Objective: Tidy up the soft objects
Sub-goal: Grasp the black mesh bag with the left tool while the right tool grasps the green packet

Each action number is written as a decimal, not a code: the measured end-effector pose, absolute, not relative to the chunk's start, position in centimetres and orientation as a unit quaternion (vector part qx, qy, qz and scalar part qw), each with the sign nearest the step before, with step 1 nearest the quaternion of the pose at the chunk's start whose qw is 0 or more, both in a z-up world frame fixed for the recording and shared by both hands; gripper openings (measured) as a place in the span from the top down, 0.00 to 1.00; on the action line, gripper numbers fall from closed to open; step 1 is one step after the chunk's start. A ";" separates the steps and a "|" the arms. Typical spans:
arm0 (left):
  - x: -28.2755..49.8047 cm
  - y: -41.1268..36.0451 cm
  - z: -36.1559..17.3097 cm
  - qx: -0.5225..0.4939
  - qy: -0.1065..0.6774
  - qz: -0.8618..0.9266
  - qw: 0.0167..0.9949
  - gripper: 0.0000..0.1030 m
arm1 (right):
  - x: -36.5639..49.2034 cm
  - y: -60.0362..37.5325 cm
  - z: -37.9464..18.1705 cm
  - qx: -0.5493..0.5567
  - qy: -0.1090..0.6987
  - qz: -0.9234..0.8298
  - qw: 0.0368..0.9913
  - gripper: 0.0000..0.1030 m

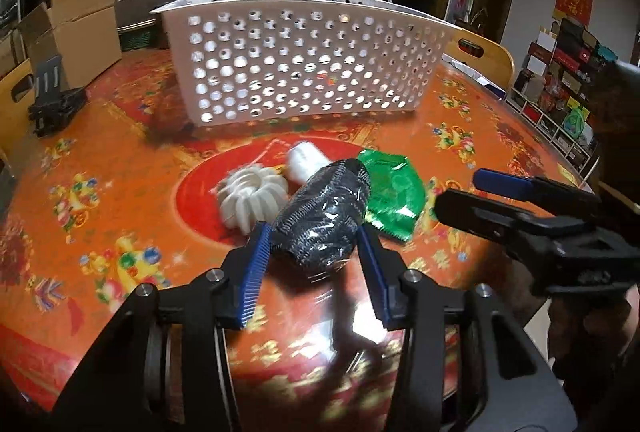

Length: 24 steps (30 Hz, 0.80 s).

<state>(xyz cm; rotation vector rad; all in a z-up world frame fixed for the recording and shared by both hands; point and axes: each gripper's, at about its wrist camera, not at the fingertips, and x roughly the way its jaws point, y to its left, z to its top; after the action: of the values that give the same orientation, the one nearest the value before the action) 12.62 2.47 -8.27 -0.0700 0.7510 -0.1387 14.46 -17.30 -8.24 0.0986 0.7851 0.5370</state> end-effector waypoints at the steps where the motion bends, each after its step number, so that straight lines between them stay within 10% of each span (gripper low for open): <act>1: 12.3 2.8 -8.4 -0.034 0.365 -0.067 0.928 0.59 | 14.6 -17.0 -8.3 0.044 0.379 0.259 0.887 0.13; 24: 10.4 5.0 -8.8 -0.039 0.351 -0.089 0.931 0.58 | 16.6 -9.9 -10.0 -0.127 0.408 0.253 0.868 0.25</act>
<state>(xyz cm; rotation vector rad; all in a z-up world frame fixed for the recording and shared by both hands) 10.37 4.96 -8.82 -0.0796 0.7181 -0.1832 16.60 -9.93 -9.99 -0.2661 0.8544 0.5290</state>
